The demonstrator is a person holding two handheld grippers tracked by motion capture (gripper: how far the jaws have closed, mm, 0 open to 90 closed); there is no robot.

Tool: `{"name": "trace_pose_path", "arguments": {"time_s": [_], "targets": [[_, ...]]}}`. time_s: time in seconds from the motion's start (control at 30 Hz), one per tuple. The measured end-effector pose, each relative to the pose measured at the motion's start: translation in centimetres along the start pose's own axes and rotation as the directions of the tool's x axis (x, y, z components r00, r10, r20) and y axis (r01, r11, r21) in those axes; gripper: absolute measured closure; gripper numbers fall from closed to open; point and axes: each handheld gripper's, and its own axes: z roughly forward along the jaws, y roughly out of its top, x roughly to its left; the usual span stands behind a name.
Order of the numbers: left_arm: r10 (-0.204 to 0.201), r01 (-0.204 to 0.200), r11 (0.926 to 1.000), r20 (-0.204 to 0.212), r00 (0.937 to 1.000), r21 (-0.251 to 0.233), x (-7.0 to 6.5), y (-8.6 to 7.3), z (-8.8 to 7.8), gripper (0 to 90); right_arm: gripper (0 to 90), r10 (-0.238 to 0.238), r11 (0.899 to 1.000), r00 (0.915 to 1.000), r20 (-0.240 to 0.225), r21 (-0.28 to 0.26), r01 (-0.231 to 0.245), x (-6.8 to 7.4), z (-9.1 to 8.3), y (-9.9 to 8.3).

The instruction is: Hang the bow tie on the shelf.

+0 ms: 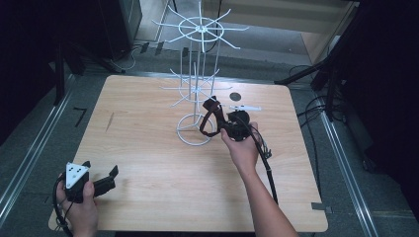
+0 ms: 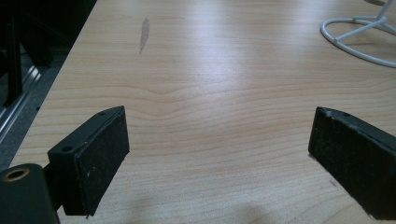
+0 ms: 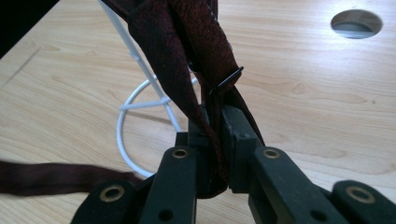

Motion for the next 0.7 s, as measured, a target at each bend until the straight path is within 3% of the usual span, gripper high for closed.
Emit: {"name": "trace_pose_path", "arguments": {"time_s": [0.37,0.5,0.7], "targets": [[0.004,-0.004,1.0000,0.000,1.0000,0.004,0.0,0.0,0.0,5.7,81.6,0.012,1.000,0.9998,-0.018,0.021,-0.011,-0.3,2.0,-1.2],[0.003,-0.003,1.0000,0.000,1.0000,0.004,0.0,0.0,0.0,5.7,77.9,0.041,0.999,0.9982,-0.044,0.017,-0.040,-0.6,2.6,-1.4],[0.004,-0.004,1.0000,0.001,1.0000,0.004,0.0,0.0,0.0,5.7,67.8,0.002,1.000,0.9991,-0.041,-0.015,-0.002,-0.9,2.6,-1.7]]}}
